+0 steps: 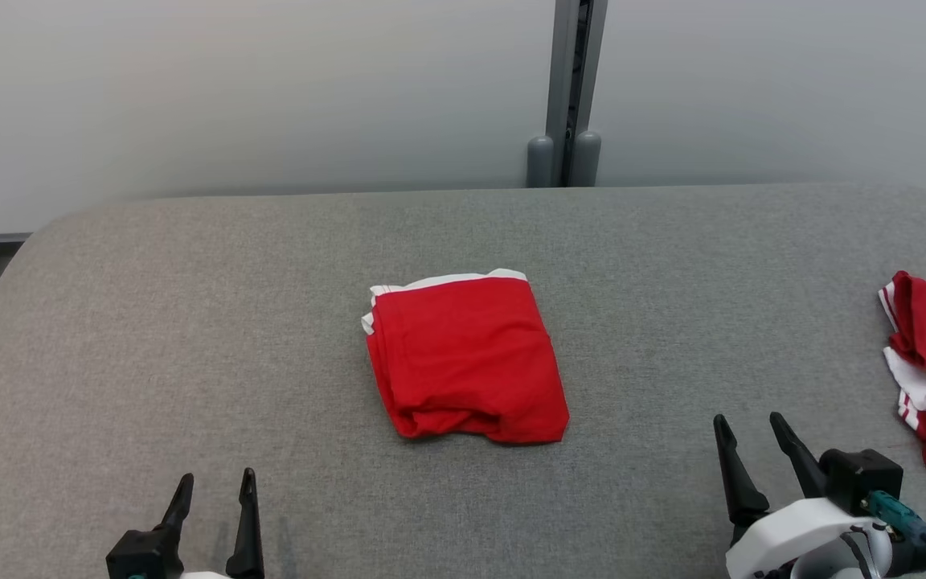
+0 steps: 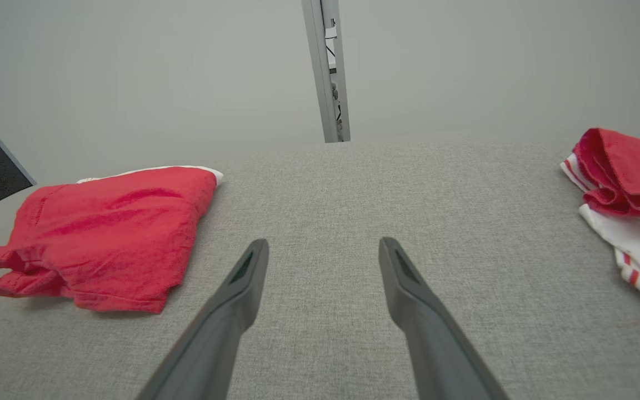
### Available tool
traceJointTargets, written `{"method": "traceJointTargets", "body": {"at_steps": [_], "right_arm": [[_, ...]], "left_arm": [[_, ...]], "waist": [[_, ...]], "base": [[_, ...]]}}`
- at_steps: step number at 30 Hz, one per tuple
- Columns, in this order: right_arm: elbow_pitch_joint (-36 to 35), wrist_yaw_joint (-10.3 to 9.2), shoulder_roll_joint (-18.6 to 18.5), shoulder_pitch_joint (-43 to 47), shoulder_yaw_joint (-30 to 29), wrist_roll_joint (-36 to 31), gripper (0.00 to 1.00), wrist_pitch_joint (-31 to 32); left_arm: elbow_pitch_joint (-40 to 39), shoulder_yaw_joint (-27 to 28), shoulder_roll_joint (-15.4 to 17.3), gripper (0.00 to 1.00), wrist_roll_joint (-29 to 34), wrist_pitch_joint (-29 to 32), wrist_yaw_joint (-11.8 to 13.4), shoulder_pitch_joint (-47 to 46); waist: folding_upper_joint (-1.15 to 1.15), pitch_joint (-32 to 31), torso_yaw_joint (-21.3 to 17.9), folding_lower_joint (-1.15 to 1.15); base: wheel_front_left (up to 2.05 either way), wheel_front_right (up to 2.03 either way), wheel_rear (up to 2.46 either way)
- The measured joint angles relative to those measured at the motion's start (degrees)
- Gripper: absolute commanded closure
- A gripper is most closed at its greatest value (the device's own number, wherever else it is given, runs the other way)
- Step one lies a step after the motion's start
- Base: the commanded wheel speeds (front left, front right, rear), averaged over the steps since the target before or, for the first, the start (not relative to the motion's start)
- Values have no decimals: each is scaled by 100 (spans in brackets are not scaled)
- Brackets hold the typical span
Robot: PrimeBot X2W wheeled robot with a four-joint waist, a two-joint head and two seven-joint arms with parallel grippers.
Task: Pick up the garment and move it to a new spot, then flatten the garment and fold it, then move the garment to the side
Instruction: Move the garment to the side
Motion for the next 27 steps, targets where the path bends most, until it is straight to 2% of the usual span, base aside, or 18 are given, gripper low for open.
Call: {"method": "traceJointTargets", "body": {"at_steps": [7,14,21,27], "right_arm": [[10,0,2,-342,189,-201,0,0],[388,0,1,-985,394,-59,0,0],[1429,0,7,-1714,513,388,0,0],[2547,0,15,-2134,427,330,0,2]], "left_arm": [[-4,-304,1,0,-93,0,23,-193],[102,-615,-1,0,-191,1,8,-331],[141,-744,3,0,-207,0,-10,-392],[158,-797,3,0,-204,1,-35,-392]], "waist": [[0,284,307,0],[0,545,830,0],[0,696,1400,0],[0,788,1769,0]], "base": [[0,0,0],[0,0,0],[0,0,0],[0,0,0]]}}
